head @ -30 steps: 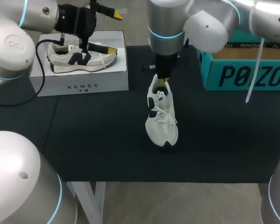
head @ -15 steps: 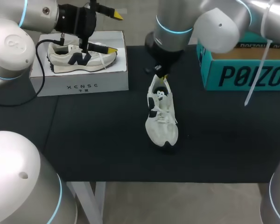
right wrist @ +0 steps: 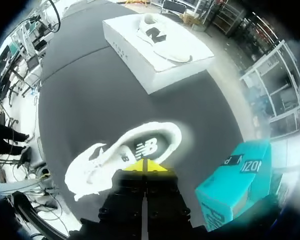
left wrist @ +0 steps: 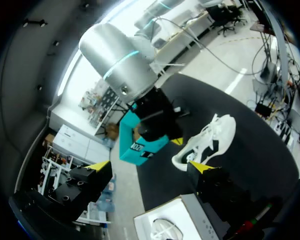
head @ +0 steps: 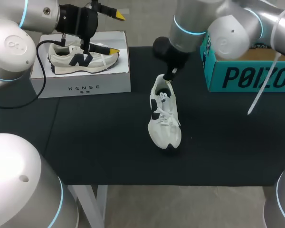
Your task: Take the shoe out of the shoebox, open the shoe tongue, remove and reinsert the insole, then place the shoe into the shoebox
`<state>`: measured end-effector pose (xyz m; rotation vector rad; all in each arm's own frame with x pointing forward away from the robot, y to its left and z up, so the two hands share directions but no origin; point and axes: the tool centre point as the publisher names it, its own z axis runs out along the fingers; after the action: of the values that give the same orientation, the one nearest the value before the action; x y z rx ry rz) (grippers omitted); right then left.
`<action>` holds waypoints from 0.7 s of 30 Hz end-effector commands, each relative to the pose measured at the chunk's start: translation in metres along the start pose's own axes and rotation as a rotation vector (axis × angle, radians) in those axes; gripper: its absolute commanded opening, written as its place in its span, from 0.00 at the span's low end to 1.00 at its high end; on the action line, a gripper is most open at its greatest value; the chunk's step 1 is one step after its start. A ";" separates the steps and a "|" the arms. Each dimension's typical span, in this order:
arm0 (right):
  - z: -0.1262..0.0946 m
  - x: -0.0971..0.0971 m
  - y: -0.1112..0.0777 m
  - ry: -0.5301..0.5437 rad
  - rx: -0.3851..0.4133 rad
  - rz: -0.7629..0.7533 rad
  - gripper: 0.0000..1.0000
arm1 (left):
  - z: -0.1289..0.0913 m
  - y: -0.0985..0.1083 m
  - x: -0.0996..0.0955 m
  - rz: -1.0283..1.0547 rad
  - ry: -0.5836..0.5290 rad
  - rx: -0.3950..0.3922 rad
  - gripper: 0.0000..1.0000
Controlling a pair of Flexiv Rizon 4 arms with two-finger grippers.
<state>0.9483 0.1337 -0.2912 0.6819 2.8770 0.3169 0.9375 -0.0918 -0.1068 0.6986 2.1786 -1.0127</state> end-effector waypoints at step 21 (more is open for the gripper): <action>0.043 -0.030 0.030 0.031 -0.009 -0.258 0.50 | 0.000 0.000 -0.001 0.001 0.003 -0.003 1.00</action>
<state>0.9901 0.1549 -0.3182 0.3414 2.9210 0.2896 0.9376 -0.0918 -0.1068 0.6984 2.1786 -1.0128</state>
